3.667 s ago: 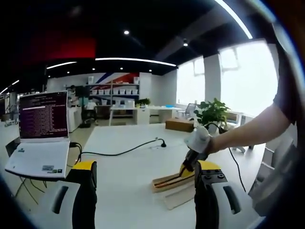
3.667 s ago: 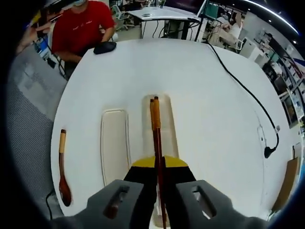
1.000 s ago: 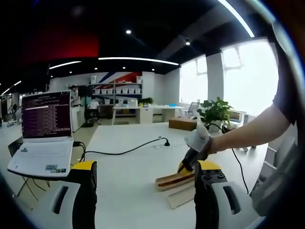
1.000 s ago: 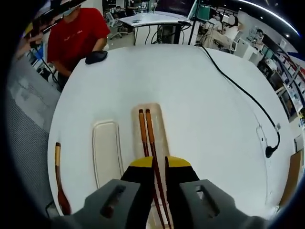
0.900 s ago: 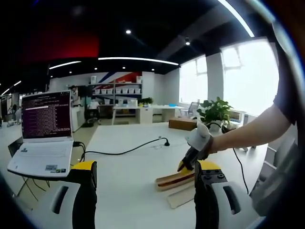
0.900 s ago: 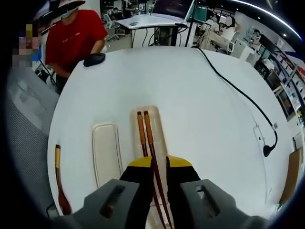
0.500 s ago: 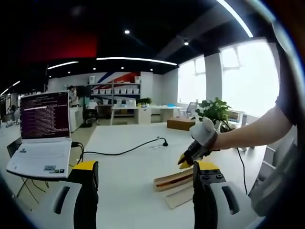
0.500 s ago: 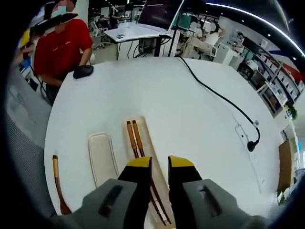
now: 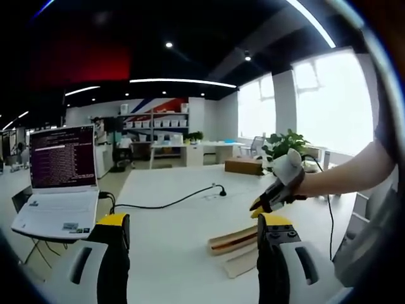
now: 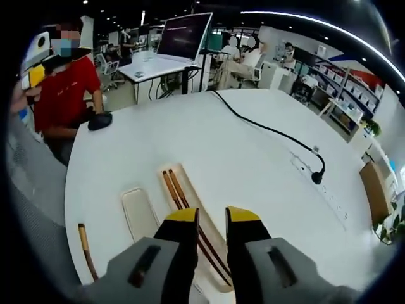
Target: Arrange the utensils inside the cutlery case until each visible utensil rests in its matching compartment.
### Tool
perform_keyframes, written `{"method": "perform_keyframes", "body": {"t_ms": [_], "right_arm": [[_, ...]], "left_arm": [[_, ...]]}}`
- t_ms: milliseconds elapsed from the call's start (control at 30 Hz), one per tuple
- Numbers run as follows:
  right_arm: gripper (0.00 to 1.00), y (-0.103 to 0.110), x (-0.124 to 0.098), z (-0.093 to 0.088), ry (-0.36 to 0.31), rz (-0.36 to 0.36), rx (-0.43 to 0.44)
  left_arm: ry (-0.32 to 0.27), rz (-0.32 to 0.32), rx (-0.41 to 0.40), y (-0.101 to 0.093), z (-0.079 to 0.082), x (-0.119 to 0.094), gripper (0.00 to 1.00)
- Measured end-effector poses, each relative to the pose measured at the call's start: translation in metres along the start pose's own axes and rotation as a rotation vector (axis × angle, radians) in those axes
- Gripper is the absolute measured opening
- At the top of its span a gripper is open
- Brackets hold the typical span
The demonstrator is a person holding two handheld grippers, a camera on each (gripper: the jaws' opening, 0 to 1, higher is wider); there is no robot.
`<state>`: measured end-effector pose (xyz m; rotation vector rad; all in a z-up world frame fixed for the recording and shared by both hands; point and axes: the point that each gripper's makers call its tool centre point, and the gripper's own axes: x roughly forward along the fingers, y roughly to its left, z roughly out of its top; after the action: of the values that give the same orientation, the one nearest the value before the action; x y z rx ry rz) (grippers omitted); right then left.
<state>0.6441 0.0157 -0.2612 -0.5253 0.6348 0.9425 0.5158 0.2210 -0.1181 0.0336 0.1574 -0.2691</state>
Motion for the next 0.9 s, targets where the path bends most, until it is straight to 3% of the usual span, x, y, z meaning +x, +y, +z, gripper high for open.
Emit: {"method": "perform_keyframes", "body": {"t_ms": [567,900], "right_arm": [[0.16,0.013,-0.044,-0.014,-0.013,-0.031,0.043],[0.14,0.018,-0.063,-0.012,-0.012,-0.038,0.024]], "left_arm": [[-0.011,-0.001,0.019,-0.002,0.004,-0.001,0.85],[-0.028,0.001,0.010,0.001,0.007,-0.003,0.85]]}}
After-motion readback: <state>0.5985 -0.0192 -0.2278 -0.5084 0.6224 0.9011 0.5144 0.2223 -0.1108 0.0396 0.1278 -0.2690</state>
